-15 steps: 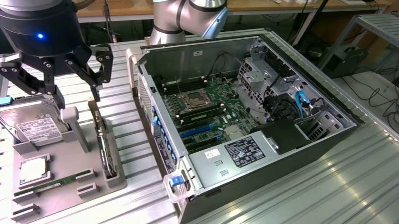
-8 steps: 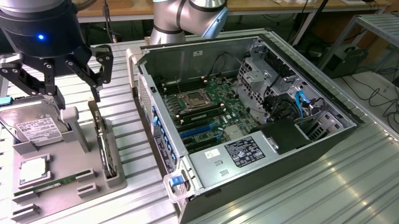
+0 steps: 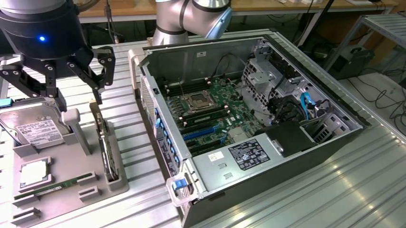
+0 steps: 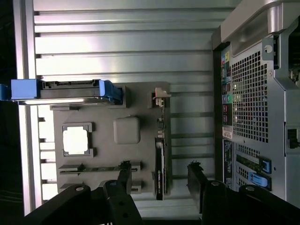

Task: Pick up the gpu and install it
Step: 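Pick up the gpu and move the gpu toward the slot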

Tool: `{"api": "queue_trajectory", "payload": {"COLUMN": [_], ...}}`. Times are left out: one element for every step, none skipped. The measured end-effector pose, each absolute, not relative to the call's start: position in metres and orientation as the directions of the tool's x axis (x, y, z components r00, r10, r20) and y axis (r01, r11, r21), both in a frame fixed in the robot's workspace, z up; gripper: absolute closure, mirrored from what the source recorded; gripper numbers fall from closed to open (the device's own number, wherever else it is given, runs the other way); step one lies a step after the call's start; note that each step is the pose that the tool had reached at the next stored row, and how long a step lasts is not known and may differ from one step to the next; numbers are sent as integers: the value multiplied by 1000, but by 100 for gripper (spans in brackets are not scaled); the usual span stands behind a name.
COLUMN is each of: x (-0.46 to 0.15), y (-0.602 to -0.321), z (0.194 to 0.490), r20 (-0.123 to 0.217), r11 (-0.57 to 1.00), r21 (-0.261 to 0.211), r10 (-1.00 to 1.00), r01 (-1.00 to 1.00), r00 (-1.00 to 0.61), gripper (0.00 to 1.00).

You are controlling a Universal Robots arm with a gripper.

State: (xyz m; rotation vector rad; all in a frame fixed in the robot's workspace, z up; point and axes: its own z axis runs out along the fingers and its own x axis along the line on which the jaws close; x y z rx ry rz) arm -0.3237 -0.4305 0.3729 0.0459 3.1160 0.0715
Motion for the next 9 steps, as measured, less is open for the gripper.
{"api": "queue_trajectory", "payload": {"x": [-324, -324, -324, -324, -324, -324, -324, -324, -323], "y": [-431, -431, -431, -432, -432, -434, -437, -443, -451], "z": [372, 369, 369, 367, 366, 365, 363, 361, 355], "r20": [-24, -24, -24, -24, -24, -24, -24, -24, -24], "r11": [999, 999, 999, 999, 999, 999, 999, 999, 999], "r21": [46, 46, 46, 46, 46, 46, 46, 46, 46], "r10": [30, 30, 30, 30, 30, 30, 30, 30, 30], "r01": [29, 29, 29, 29, 29, 29, 29, 29, 29], "r00": [-999, -999, -999, -999, -999, -999, -999, -999, -999], "gripper": [40, 40, 40, 40, 40, 40, 40, 40, 40]}}
